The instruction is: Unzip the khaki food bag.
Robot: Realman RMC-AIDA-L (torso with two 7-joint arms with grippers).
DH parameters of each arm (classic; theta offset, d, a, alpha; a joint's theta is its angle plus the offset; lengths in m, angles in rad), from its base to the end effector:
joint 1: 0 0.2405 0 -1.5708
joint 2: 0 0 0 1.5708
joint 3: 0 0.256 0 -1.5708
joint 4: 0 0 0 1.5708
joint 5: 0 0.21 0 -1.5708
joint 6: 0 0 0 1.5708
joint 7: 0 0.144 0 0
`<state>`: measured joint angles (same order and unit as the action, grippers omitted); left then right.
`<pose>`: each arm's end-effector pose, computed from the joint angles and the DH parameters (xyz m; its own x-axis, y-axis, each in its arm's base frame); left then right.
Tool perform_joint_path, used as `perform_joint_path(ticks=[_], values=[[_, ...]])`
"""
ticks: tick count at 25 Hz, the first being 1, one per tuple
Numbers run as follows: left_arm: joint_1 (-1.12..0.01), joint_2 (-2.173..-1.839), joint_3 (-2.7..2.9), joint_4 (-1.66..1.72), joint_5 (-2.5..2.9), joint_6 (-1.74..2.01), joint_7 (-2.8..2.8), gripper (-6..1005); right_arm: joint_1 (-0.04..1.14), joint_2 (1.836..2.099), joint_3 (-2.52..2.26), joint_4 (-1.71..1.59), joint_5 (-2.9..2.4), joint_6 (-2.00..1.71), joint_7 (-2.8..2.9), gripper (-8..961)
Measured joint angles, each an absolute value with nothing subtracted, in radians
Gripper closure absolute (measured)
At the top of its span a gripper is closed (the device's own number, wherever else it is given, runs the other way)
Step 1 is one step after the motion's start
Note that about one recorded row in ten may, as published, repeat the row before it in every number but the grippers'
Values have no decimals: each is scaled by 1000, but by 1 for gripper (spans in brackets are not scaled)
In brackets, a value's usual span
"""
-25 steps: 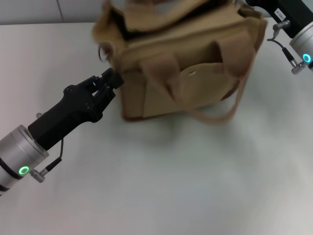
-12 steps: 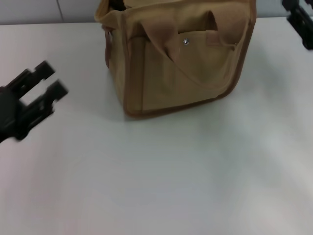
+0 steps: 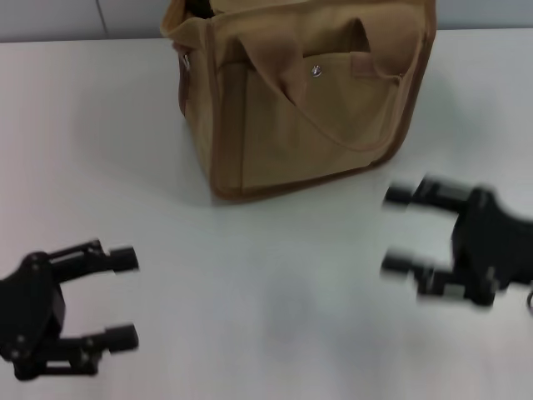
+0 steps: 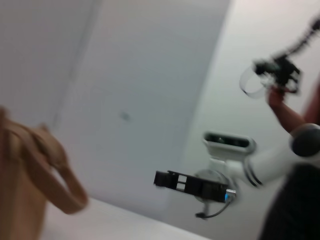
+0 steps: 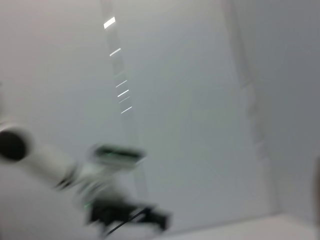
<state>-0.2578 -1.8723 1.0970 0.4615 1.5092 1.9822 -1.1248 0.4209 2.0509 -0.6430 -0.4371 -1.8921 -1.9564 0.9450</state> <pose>-0.3029 0.2112 0.0458 0.6676 0.2878 0.6867 0.2993 -0.9482 0.1064 0.2651 0.2480 0.0012 0.6637 -0.0922 -0.7423 -0.1862 -0.9815 -0.0445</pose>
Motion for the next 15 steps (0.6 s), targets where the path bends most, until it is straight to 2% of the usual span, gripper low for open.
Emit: perform_joint_path(ticks=[7, 15], values=[[-267, -1871, 1114, 468, 1516, 1985, -1126, 142, 459, 2062, -768, -449, -1971, -1948, 950, 221], [-269, -1868, 1115, 469, 1516, 1989, -1128, 142, 469, 2062, -770, -450, -1973, -1947, 957, 221]])
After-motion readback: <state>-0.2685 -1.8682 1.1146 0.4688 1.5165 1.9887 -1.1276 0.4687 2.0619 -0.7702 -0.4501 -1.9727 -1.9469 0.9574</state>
